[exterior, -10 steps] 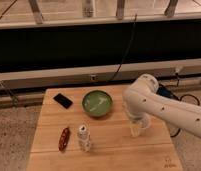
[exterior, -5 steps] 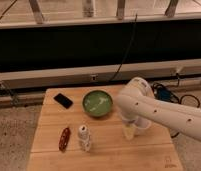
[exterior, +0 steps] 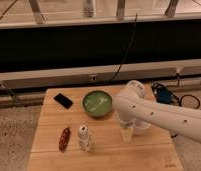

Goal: Knock the bottle over

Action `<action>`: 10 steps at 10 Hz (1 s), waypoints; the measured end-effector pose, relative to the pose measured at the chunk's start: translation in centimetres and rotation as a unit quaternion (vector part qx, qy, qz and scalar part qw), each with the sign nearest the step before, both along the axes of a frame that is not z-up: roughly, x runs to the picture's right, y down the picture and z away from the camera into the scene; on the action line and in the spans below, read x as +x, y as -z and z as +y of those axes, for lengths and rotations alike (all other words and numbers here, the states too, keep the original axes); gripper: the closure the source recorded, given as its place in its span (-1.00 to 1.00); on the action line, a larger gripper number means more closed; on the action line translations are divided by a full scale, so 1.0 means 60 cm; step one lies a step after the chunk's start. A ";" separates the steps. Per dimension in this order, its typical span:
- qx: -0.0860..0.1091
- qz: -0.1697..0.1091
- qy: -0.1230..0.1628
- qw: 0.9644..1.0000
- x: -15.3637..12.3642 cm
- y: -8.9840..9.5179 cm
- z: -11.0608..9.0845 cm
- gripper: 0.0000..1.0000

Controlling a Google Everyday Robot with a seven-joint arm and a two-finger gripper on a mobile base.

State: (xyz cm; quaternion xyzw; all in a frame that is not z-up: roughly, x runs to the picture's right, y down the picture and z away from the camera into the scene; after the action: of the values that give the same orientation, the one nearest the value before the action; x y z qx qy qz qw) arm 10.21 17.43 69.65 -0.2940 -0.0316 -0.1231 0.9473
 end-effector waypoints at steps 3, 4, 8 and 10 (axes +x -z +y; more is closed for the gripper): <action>-0.005 -0.005 0.004 1.000 -0.012 -0.001 0.010 -0.60; -0.006 -0.007 0.005 1.000 -0.014 -0.001 0.011 -0.59; -0.012 -0.014 0.009 1.000 -0.035 0.001 0.020 -0.25; -0.013 -0.015 0.011 1.000 -0.037 0.002 0.023 0.03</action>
State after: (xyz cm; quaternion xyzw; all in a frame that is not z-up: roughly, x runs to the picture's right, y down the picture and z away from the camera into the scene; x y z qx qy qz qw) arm 7.99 18.79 69.51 -0.3051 -0.0446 -0.1376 0.9413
